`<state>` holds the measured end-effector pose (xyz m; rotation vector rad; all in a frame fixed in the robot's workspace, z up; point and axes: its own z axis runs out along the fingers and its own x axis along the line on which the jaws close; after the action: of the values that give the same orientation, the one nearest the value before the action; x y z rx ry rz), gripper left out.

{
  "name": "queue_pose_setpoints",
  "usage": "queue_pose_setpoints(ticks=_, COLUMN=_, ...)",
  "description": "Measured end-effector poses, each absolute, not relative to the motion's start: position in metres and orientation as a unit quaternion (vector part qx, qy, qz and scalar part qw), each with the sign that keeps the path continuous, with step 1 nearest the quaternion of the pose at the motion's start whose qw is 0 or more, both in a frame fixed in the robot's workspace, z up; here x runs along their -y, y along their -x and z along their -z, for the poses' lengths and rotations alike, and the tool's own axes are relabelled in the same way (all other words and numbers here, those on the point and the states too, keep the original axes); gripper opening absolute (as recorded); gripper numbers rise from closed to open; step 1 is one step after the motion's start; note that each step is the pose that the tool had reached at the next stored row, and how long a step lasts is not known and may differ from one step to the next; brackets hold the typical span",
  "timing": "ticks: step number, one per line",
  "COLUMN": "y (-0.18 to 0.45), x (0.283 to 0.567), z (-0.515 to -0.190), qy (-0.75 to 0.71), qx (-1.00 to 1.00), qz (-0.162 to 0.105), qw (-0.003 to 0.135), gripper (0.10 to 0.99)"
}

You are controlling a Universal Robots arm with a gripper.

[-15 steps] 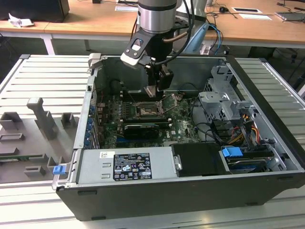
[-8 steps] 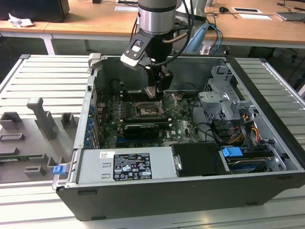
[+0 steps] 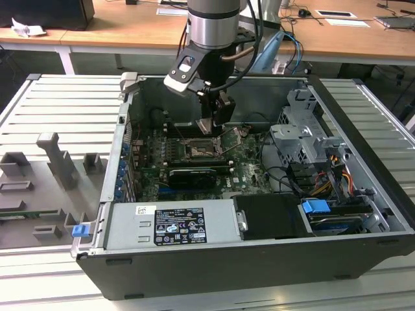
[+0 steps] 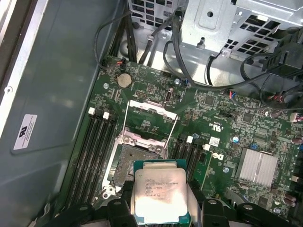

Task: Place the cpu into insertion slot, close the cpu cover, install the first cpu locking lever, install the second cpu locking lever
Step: 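Place the cpu into insertion slot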

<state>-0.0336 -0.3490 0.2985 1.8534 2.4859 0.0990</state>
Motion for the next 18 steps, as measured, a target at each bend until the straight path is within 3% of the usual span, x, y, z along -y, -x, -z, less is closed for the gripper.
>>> queue_pose_setpoints(ticks=18, y=0.0337, x=0.3489, z=-0.2897, qy=-0.619, qx=-0.785, qz=-0.031, qw=0.02, gripper=0.529)
